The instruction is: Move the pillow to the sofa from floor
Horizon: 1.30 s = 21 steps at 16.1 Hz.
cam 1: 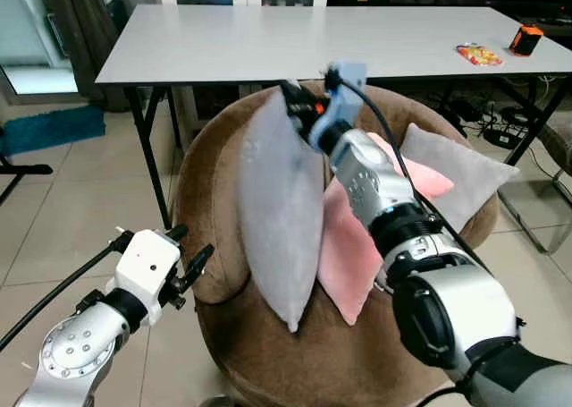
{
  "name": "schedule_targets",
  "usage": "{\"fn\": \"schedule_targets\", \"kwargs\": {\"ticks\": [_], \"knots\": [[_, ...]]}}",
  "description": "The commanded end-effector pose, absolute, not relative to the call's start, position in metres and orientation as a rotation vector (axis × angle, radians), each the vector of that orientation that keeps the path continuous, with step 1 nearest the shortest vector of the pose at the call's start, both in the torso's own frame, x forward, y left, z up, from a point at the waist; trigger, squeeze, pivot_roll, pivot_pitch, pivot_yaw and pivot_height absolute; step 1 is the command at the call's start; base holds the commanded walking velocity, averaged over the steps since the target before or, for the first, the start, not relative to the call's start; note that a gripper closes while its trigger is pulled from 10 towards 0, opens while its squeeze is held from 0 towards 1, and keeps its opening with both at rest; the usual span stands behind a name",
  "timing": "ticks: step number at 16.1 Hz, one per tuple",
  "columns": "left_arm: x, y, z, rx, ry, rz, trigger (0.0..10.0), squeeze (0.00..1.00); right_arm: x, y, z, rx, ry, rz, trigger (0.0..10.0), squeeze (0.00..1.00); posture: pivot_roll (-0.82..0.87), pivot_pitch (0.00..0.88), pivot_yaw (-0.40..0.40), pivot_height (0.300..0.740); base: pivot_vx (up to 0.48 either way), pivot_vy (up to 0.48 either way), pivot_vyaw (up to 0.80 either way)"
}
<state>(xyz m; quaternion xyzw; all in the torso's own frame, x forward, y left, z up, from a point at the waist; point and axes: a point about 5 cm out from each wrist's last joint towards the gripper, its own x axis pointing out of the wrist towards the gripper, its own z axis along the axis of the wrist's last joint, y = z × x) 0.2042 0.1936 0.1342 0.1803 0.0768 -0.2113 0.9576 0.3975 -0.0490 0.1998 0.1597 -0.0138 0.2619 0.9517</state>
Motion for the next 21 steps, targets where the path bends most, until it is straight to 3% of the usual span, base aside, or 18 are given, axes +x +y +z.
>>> {"fn": "schedule_targets", "kwargs": {"ticks": [1, 4, 5, 7, 9, 10, 11, 16, 18, 21], "knots": [[0.202, 0.194, 0.137, 0.373, 0.16, -0.439, 10.0, 0.0, 0.4, -0.062, 0.186, 0.281, 0.011, 0.449, 10.0, 0.0, 0.15, 0.0, -0.04, 0.74, 0.0, 0.0, 0.0], [0.199, 0.195, 0.136, 0.377, 0.174, -0.446, 10.0, 0.0, 0.392, -0.101, 0.133, 0.188, 0.222, 0.218, 10.0, 0.0, 0.16, 0.0, -0.039, 0.74, 0.0, 0.0, 0.0], [0.199, 0.195, 0.136, 0.38, 0.176, -0.448, 10.0, 0.0, 0.385, -0.128, 0.109, 0.165, 0.325, 0.07, 10.0, 0.0, 0.16, 0.0, -0.039, 0.74, 0.0, 0.0, 0.0], [0.201, 0.197, 0.137, 0.387, 0.176, -0.452, 10.0, 0.0, 0.376, -0.17, 0.092, 0.23, 0.386, -0.144, 10.0, 0.0, 0.16, 0.0, -0.031, 0.74, 0.0, 0.0, 0.0], [0.204, 0.195, 0.137, 0.389, 0.172, -0.479, 10.0, 0.0, 0.375, -0.193, 0.096, 0.231, 0.359, -0.208, 10.0, 0.0, 0.14, 0.0, -0.015, 0.74, 0.0, 0.0, 0.0], [0.205, 0.193, 0.137, 0.387, 0.171, -0.491, 10.0, 0.0, 0.375, -0.196, 0.097, 0.226, 0.354, -0.215, 10.0, 0.13, 0.13, 0.0, -0.007, 0.74, 0.0, 0.0, 0.0], [0.207, 0.191, 0.136, 0.38, 0.169, -0.512, 10.0, 0.0, 0.375, -0.202, 0.1, 0.223, 0.34, -0.225, 10.0, 1.0, 0.12, 0.0, 0.003, 0.74, 0.0, 0.0, 0.0], [0.216, 0.182, 0.131, 0.251, 0.22, -0.706, 10.0, 0.0, 0.375, -0.23, 0.113, 0.322, 0.221, -0.268, 10.0, 1.0, 0.05, 0.0, 0.043, 0.74, 0.0, 0.0, 0.0], [0.227, 0.18, 0.128, 0.214, 0.232, -0.79, 10.0, 0.0, 0.368, -0.259, 0.119, 0.364, 0.145, -0.33, 10.0, 1.0, -0.01, 0.0, 0.079, 0.74, 0.0, 0.0, 0.0], [0.247, 0.176, 0.133, 0.224, 0.16, -0.762, 10.0, 0.0, 0.357, -0.279, 0.135, 0.287, -0.002, -0.251, 10.0, 1.0, -0.09, 0.0, 0.118, 0.74, 0.0, 0.0, 0.0]]}}
